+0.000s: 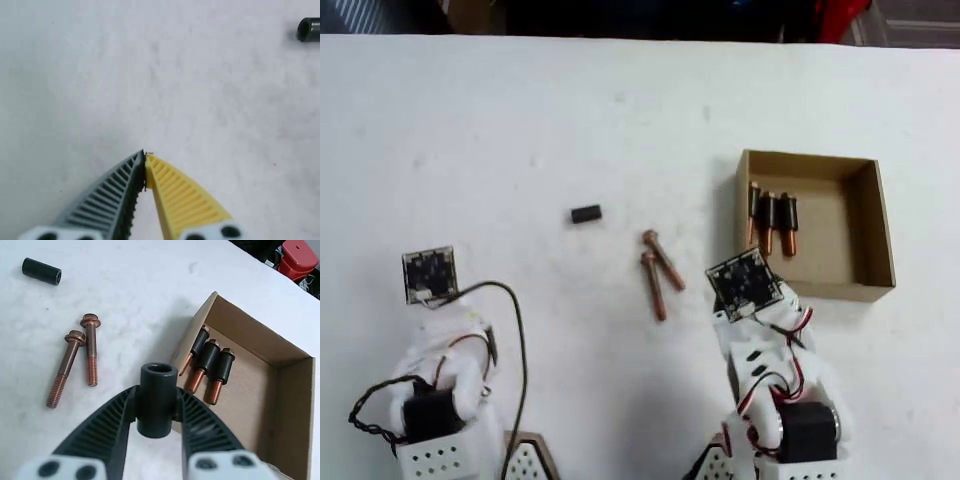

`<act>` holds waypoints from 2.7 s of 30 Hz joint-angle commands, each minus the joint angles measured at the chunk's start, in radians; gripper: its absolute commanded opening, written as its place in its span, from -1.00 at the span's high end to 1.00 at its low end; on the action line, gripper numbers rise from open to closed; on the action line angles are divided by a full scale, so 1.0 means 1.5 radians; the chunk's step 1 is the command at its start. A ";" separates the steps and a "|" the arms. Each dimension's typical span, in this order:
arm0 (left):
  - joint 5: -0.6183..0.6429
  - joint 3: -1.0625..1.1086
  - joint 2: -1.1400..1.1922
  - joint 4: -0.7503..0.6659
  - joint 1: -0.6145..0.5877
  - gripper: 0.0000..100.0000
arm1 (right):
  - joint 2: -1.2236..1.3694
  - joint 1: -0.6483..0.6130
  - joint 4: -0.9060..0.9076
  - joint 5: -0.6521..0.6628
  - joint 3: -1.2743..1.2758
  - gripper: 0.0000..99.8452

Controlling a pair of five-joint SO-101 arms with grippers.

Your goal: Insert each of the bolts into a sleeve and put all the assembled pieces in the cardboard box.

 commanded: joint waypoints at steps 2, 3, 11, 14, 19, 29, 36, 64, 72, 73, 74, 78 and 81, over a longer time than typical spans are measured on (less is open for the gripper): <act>-0.001 -0.040 -0.002 0.006 0.042 0.96 | -0.033 0.004 -0.017 -0.007 0.011 0.91; 0.001 -0.041 -0.002 0.006 0.048 0.96 | -0.031 0.004 -0.017 -0.007 0.014 0.91; -0.002 -0.041 -0.002 0.006 0.055 0.96 | -0.030 0.004 -0.017 -0.083 0.021 0.91; -0.002 -0.043 -0.002 0.006 0.056 0.96 | -0.030 0.005 -0.017 -0.087 0.034 0.91; -0.002 -0.090 -0.001 0.021 0.069 0.96 | -0.031 0.005 -0.035 -0.084 0.090 0.91; 0.024 -0.157 0.001 0.055 0.155 0.96 | -0.031 0.098 -0.055 -0.084 0.126 0.91; 0.069 -0.158 0.001 0.052 0.211 0.96 | -0.031 0.102 -0.112 -0.081 0.179 0.91; 0.129 -0.534 0.531 0.052 0.294 0.95 | -0.032 0.102 -0.115 -0.081 0.196 0.91; 0.216 -0.605 0.639 0.049 0.431 0.95 | -0.032 0.102 -0.115 -0.081 0.196 0.91; 0.228 -0.606 0.652 0.040 0.449 0.95 | -0.032 0.102 -0.115 -0.081 0.196 0.91; 0.242 -0.606 0.667 0.027 0.465 0.95 | -0.032 0.102 -0.115 -0.081 0.196 0.91; 0.295 -0.610 0.740 -0.029 0.517 0.95 | -0.032 0.102 -0.115 -0.081 0.196 0.91; 0.325 -0.610 0.796 -0.070 0.545 0.95 | -0.032 0.102 -0.115 -0.081 0.196 0.91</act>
